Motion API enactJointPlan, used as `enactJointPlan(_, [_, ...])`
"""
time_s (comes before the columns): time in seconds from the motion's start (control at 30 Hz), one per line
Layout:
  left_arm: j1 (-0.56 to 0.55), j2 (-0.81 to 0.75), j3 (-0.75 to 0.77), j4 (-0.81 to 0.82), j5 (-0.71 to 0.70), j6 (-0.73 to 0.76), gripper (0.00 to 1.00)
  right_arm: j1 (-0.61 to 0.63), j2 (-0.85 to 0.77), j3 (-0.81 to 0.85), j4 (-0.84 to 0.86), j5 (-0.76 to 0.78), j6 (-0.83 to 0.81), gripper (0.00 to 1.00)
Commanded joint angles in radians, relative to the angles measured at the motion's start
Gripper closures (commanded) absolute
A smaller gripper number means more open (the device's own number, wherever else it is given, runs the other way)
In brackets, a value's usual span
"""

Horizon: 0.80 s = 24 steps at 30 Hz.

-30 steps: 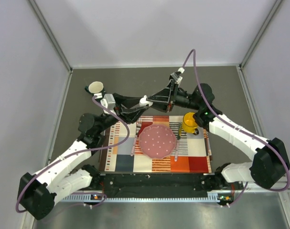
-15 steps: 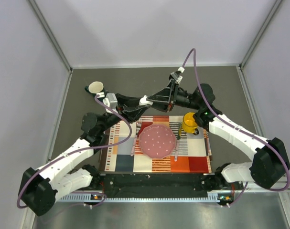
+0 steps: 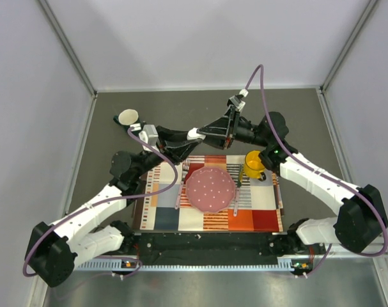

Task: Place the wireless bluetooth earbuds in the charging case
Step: Open the charging case.

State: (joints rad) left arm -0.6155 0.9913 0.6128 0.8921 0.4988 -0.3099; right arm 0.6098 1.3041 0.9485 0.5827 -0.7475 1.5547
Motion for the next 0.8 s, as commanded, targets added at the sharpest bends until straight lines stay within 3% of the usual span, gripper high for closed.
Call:
enactJointPlan(0.0, [-0.015,0.012,0.021,0.033,0.003,0.0,0.64,0.005,0.0,0.004,0.035,-0.016,-0.004,0.88])
enactJointPlan(0.23, [-0.016,0.014,0.025,0.01,0.001,0.0,0.65,0.004,-0.003,-0.001,0.019,-0.013,-0.013,0.88])
enactJointPlan(0.47, [-0.017,0.012,0.028,0.007,-0.008,0.0,0.59,0.004,-0.003,0.006,0.003,-0.009,-0.025,0.88])
enactJointPlan(0.53, [-0.018,0.012,0.027,0.005,-0.003,0.003,0.72,0.004,-0.003,0.004,0.005,-0.009,-0.025,0.88])
enactJointPlan(0.7, [-0.018,0.006,0.024,-0.001,-0.008,0.006,0.76,0.005,-0.003,0.004,0.006,-0.007,-0.027,0.88])
enactJointPlan(0.73, [-0.018,0.006,0.024,-0.001,-0.008,0.011,0.86,0.005,-0.003,0.004,0.005,-0.007,-0.028,0.88])
enactJointPlan(0.77, [-0.018,0.006,0.025,-0.001,-0.008,0.011,0.89,0.005,-0.005,0.003,0.005,-0.007,-0.028,0.88])
